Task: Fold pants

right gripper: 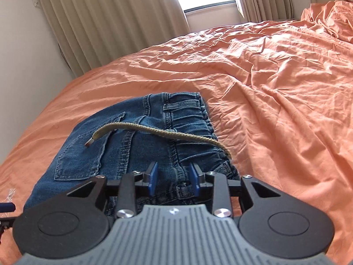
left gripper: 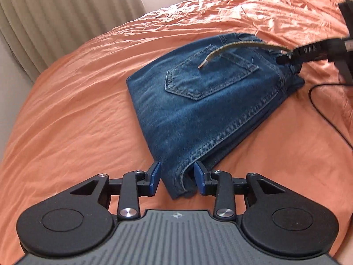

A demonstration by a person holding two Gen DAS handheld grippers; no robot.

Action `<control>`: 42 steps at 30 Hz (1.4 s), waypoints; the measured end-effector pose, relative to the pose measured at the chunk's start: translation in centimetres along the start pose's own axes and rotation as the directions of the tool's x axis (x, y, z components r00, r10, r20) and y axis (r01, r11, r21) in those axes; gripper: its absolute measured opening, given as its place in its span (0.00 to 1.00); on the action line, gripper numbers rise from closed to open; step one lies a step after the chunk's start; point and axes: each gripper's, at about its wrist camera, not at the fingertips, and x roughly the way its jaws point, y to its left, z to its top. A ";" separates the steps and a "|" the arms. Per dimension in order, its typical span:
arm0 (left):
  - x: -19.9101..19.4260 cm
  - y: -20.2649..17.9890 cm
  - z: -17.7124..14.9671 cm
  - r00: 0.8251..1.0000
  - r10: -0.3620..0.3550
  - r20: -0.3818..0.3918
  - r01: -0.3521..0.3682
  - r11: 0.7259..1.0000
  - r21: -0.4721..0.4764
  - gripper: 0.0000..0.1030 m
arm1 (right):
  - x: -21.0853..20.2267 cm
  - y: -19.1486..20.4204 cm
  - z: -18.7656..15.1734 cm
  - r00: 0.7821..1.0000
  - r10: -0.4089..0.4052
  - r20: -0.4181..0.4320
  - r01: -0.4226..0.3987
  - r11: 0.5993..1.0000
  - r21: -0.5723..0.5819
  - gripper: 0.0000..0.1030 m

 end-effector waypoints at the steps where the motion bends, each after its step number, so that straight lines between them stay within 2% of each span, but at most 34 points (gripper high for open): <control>1: 0.4 -0.6 -0.2 0.999 0.037 -0.008 -0.037 0.999 0.026 0.40 | 0.0 0.0 0.0 1.000 0.004 -0.001 -0.004 1.000 0.004 0.26; 5: 2.5 -2.1 -0.3 0.994 0.107 -0.010 -0.106 0.991 0.076 0.40 | 0.2 -0.2 0.2 1.000 0.020 -0.011 -0.019 1.000 0.020 0.27; 8: 4.5 -3.2 0.3 0.982 0.186 -0.013 -0.184 0.978 0.101 0.39 | 0.4 -0.5 0.2 0.999 0.036 -0.014 -0.035 0.999 0.039 0.27; 10: 5.3 -4.3 0.3 0.970 0.241 -0.019 -0.232 0.953 0.196 0.32 | 0.5 -0.8 0.2 0.999 0.048 -0.018 -0.047 0.997 0.053 0.27; 12: 4.9 -4.7 -0.2 0.966 0.257 -0.001 -0.246 0.928 0.278 0.21 | 0.5 -1.0 0.2 0.998 0.055 -0.024 -0.053 0.997 0.062 0.26; 15: 3.7 -5.1 -1.6 0.958 0.280 0.056 -0.279 0.873 0.399 0.19 | 0.6 -1.2 0.2 0.997 0.066 -0.035 -0.063 0.995 0.074 0.26; 18: 3.8 -5.9 -3.1 0.957 0.286 0.055 -0.277 0.835 0.475 0.17 | 1.1 -1.4 0.2 0.997 0.061 -0.055 -0.056 0.995 0.088 0.26; 19: 4.2 -6.2 -3.6 0.957 0.287 0.039 -0.268 0.828 0.492 0.14 | 1.3 -1.5 0.1 0.996 0.059 -0.060 -0.053 0.995 0.090 0.26; 22: 4.9 -6.7 -4.6 0.960 0.279 0.012 -0.249 0.837 0.487 0.12 | 1.5 -1.6 -0.2 0.996 0.059 -0.066 -0.054 0.995 0.085 0.25; 23: 5.1 -6.7 -4.4 0.960 0.279 0.004 -0.247 0.844 0.476 0.12 | 1.5 -1.6 -0.3 0.996 0.057 -0.066 -0.052 0.995 0.083 0.25; 26: 5.1 -5.8 -3.7 0.971 0.234 -0.046 -0.194 0.889 0.415 0.12 | 1.5 -1.8 -0.4 0.996 0.059 -0.070 -0.053 0.995 0.088 0.24; 28: 4.7 -5.2 -3.4 0.975 0.216 -0.057 -0.175 0.897 0.406 0.11 | 1.3 -2.0 -0.4 0.995 0.065 -0.075 -0.057 0.993 0.104 0.24; 30: 4.0 -5.0 -3.2 0.979 0.187 -0.081 -0.146 0.920 0.365 0.11 | 0.7 -2.3 -0.6 0.994 0.070 -0.080 -0.060 0.991 0.118 0.24; 31: 3.7 -4.8 -3.0 0.980 0.175 -0.100 -0.132 0.933 0.336 0.12 | 0.2 -2.3 -0.6 0.994 0.070 -0.080 -0.060 0.991 0.121 0.24; 33: 2.8 -4.1 -2.4 0.978 0.103 -0.180 -0.056 0.967 0.250 0.12 | -0.7 -2.3 -0.5 0.994 0.070 -0.078 -0.060 0.990 0.129 0.25; 35: 1.8 -2.7 -2.1 0.978 0.002 -0.208 0.028 0.990 0.141 0.14 | -1.6 -2.6 -0.4 0.993 0.079 -0.083 -0.064 0.984 0.163 0.32; 36: 1.3 -1.8 -1.9 0.977 -0.042 -0.207 0.058 0.996 0.073 0.18 | -2.0 -2.8 -0.2 0.994 0.076 -0.082 -0.060 0.983 0.176 0.44; 37: 0.7 -0.8 -1.7 0.977 -0.090 -0.193 0.090 0.996 -0.005 0.20 | -2.7 -3.1 -0.1 0.995 0.076 -0.070 -0.062 0.981 0.185 0.47; 39: -0.4 1.3 -1.3 0.974 -0.177 -0.143 0.157 0.977 -0.146 0.31 | -4.2 -4.1 0.1 0.994 0.107 -0.037 -0.096 0.970 0.225 0.51; 42: -1.1 4.4 -0.2 0.966 -0.254 -0.055 0.224 0.920 -0.321 0.41 | -4.8 -6.3 0.7 0.984 0.179 -0.025 -0.162 0.937 0.309 0.63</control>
